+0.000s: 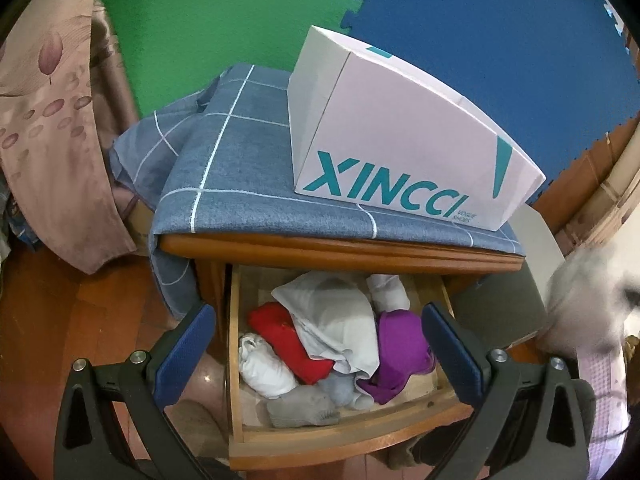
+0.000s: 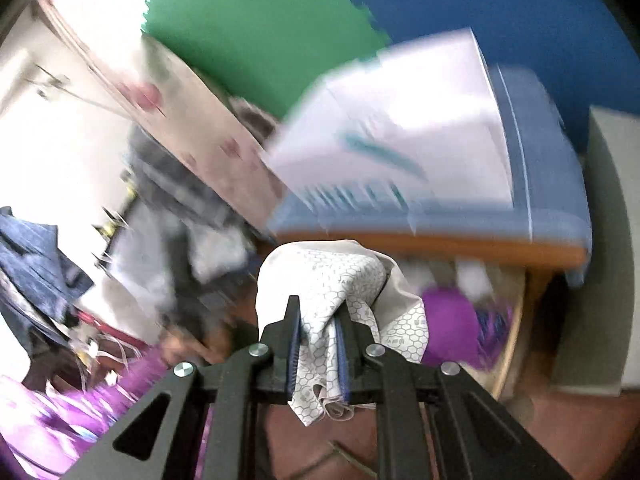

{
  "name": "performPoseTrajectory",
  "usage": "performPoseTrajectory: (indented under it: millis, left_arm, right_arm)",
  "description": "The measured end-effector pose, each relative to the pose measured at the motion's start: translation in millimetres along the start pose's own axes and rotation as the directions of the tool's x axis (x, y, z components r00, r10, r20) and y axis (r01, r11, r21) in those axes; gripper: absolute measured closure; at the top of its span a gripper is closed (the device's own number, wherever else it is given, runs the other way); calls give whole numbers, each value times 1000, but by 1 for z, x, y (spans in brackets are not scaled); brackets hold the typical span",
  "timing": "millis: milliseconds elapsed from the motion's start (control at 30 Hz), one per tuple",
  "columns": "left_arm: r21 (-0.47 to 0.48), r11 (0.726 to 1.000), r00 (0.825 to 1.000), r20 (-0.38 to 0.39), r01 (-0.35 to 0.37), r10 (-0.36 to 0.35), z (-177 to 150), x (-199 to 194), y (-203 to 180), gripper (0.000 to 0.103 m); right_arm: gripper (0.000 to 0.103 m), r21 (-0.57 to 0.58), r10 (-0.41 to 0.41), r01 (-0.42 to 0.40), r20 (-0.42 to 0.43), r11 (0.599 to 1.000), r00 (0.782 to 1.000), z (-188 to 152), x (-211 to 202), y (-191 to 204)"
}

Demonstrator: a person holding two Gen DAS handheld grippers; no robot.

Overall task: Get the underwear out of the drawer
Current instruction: 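Carry the lace underwear into the white box and open the right gripper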

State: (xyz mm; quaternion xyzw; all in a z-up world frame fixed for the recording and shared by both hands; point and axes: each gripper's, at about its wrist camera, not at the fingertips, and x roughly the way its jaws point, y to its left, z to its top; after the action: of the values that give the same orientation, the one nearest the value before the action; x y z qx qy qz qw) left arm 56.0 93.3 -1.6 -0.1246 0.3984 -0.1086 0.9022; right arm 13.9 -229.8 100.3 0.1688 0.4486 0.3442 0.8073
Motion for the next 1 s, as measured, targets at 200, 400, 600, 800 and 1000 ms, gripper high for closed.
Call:
performPoseTrajectory:
  millis: [200, 400, 600, 800, 1000]
  left_arm:
    - [28, 999, 1000, -1, -16, 16, -1, 1, -6, 1]
    - [40, 999, 1000, -16, -18, 19, -2, 5, -8, 1]
    - [91, 995, 999, -26, -33, 36, -4, 8, -13, 1]
    - [73, 997, 999, -44, -14, 17, -2, 10, -8, 1]
    - [22, 1000, 998, -56, 1, 0, 1, 12, 2, 1]
  right_arm:
    - [88, -29, -36, 41, 149, 999, 988, 89, -31, 29]
    - [88, 24, -173, 171, 133, 985, 976, 168, 26, -1]
    - [88, 72, -325, 320, 80, 945, 942, 198, 90, -47]
    - [88, 83, -410, 406, 51, 910, 911, 205, 130, -66]
    - [80, 61, -487, 484, 69, 873, 871, 201, 143, -60]
